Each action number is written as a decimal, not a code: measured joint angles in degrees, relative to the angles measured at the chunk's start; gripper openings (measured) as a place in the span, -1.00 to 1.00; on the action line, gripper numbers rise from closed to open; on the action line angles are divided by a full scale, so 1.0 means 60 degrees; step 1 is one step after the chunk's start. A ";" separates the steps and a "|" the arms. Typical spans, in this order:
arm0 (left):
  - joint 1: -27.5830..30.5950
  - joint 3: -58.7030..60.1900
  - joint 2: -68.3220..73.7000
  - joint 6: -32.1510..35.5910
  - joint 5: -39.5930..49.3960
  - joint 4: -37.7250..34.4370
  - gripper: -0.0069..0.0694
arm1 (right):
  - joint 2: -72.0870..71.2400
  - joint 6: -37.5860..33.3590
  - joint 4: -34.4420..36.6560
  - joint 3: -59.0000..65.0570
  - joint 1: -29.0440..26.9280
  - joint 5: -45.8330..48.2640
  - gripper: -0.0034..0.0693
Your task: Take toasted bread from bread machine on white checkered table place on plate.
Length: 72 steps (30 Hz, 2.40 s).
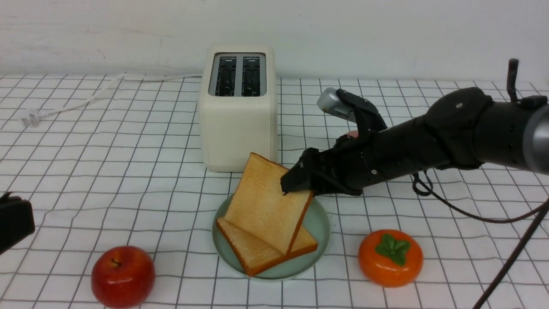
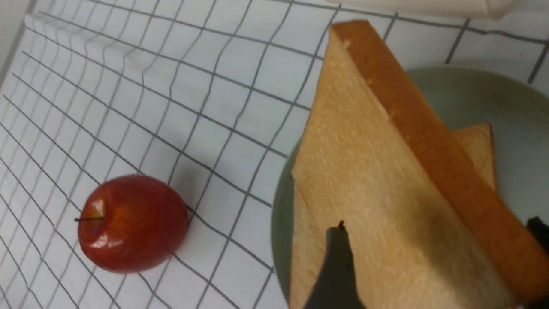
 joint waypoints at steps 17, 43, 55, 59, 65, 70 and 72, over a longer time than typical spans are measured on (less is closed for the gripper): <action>0.0000 0.0000 0.0000 0.0000 -0.0391 0.0009 -0.85 | -0.0740 0.4326 -0.5407 -0.2130 0.0000 0.5172 -0.25; 0.0000 0.3836 -0.4158 -0.1334 -0.2220 -0.0010 -0.85 | -1.3824 0.7860 -0.9170 0.4105 0.0000 0.5158 -0.92; 0.0000 0.4775 -0.4158 -0.1359 -0.2593 -0.0010 -0.85 | -1.6783 0.8847 -1.0706 0.7238 0.0000 0.0481 -0.90; 0.0000 0.4798 -0.4158 -0.1359 -0.2593 -0.0010 -0.85 | -1.6798 0.8847 -1.0715 0.7922 0.0000 0.0233 -0.88; 0.0000 0.4798 -0.4158 -0.1359 -0.2593 -0.0010 -0.85 | -1.6798 0.8855 -1.0727 0.8717 0.0000 0.0223 -0.86; 0.0000 0.4798 -0.4158 -0.1359 -0.2595 -0.0010 -0.85 | -1.6946 0.8892 -1.0948 0.9408 -0.0544 -0.0095 -0.92; 0.0000 0.4798 -0.4158 -0.1359 -0.2595 -0.0010 -0.85 | -1.6973 0.8862 -1.0924 0.9950 -0.1116 -0.0507 -0.96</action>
